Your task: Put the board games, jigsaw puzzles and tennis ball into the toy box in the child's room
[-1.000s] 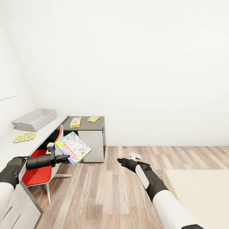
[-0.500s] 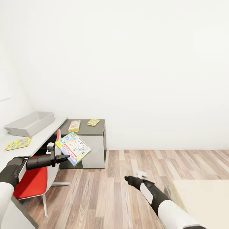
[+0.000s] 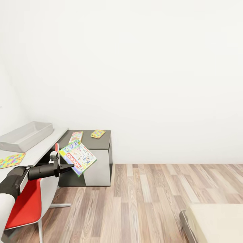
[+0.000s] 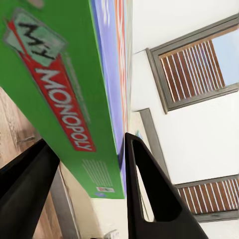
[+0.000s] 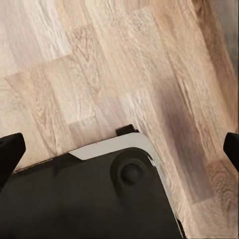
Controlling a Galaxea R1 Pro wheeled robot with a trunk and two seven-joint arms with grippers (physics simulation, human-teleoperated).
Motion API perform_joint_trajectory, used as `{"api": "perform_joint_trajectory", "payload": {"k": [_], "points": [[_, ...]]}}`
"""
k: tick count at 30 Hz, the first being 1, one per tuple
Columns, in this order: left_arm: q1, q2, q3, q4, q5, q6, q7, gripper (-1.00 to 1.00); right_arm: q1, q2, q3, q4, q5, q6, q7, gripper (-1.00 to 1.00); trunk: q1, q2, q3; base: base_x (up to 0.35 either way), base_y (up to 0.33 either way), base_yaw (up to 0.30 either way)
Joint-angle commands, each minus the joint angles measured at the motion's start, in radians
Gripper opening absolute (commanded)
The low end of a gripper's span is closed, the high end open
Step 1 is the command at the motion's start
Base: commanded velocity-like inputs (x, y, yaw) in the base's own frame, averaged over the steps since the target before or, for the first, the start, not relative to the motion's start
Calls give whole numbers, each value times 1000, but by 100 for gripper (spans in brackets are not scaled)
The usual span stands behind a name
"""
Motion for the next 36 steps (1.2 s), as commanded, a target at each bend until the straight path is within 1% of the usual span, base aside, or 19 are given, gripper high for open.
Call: {"api": "perform_joint_trajectory", "payload": {"k": [1, 4, 7, 9, 16, 22, 36], "points": [[-1, 0, 2, 0, -1, 10, -5, -100, 14, -2, 7, 0, -3, -7, -6, 100, 1, -1, -2, 319, 0, 0], [-1, -1, 2, 0, -1, 10, -4, -100, 33, -3, 9, 1, -2, -12, -7, 100, 1, -1, -2, 320, 0, 0], [-1, -1, 2, 0, 0, 10, -4, -100, 40, 4, 10, 1, -2, -14, -7, 100, 1, -1, -2, 319, 0, 0], [-1, -1, 2, 0, 0, 10, -4, -100, 41, 5, 10, 1, -2, -14, -7, 100, 1, -1, -2, 319, 0, 0], [-1, -3, 2, 0, 0, 10, -2, -100, 42, -3, 8, 1, -1, -15, -7, 100, 1, -1, -2, 320, 0, 0], [0, -18, 2, 0, -1, 10, -2, -100, 42, -2, 10, 1, -1, -15, -7, 100, 1, -1, -2, 320, 0, 0], [-1, -19, 2, 0, -2, 10, -3, -100, 42, -3, 10, 1, -1, -15, -7, 100, 1, -1, -2, 320, 0, 0]]}}
